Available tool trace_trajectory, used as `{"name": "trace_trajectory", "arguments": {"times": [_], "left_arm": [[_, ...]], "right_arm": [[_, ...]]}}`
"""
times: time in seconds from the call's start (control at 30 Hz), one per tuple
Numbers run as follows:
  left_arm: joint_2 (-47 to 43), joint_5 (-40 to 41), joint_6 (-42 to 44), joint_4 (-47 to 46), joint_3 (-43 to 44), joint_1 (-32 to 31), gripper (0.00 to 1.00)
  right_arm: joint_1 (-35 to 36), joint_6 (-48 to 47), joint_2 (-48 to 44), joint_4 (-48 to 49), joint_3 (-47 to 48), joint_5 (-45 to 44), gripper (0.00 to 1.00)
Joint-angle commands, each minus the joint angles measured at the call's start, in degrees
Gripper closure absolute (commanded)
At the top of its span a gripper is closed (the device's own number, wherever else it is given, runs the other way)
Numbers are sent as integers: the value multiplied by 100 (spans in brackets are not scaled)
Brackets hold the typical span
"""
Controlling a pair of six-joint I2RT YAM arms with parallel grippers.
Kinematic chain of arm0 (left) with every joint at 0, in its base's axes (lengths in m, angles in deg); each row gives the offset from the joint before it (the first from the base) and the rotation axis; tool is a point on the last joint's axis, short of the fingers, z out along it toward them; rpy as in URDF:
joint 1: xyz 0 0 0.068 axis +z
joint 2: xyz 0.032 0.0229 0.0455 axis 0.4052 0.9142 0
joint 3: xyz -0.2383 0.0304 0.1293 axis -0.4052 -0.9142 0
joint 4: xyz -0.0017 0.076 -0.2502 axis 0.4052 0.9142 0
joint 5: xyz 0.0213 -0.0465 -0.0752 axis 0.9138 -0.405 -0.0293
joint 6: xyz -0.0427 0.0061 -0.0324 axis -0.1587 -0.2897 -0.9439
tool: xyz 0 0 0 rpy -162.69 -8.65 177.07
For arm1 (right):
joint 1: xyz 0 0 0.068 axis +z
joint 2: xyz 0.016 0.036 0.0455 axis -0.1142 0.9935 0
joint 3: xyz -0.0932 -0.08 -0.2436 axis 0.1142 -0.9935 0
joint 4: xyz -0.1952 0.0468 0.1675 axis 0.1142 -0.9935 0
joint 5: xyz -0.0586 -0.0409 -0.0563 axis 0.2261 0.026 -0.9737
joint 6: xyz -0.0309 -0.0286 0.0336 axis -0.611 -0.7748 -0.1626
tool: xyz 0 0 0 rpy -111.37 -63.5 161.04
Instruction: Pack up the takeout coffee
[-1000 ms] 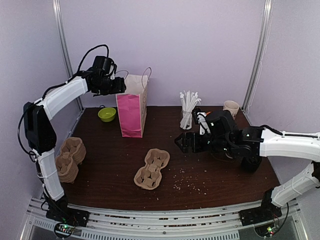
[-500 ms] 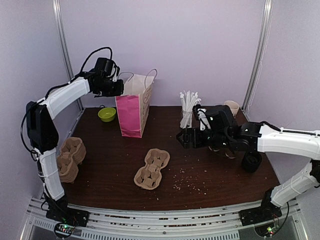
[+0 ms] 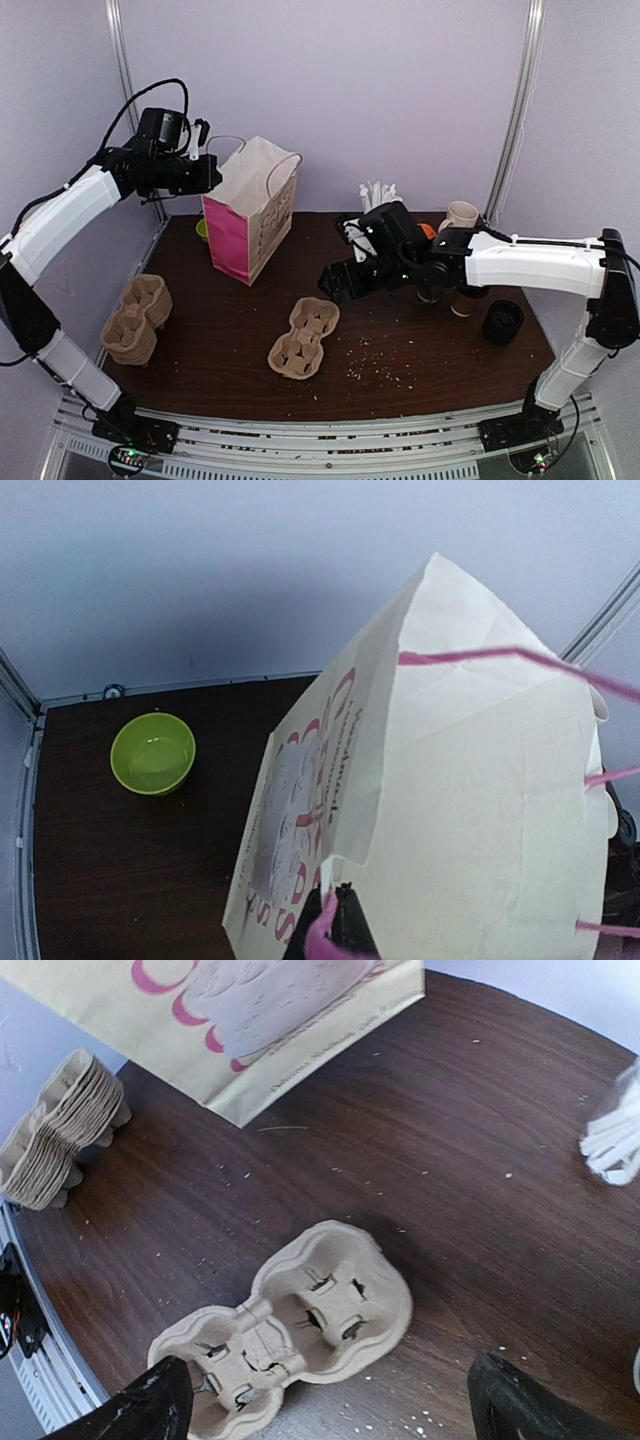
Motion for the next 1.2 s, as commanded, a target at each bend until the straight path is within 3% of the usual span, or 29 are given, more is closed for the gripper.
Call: {"name": "trace_trajectory", "arguments": {"times": [0.0, 0.33, 0.7, 1.17], "left_arm": [[-621, -265, -154, -179, -654, -44, 100], [-1726, -270, -229, -195, -1808, -53, 100], [-2223, -207, -159, -197, -2197, -51, 100], [-2363, -221, -142, -195, -2399, -55, 100]], "right_arm": [[302, -213, 511, -523, 334, 7, 2], [1080, -821, 1414, -840, 779, -237, 6], [1069, -1762, 2171, -1092, 1447, -367, 10], [805, -1823, 2860, -1224, 1779, -45, 16]]}}
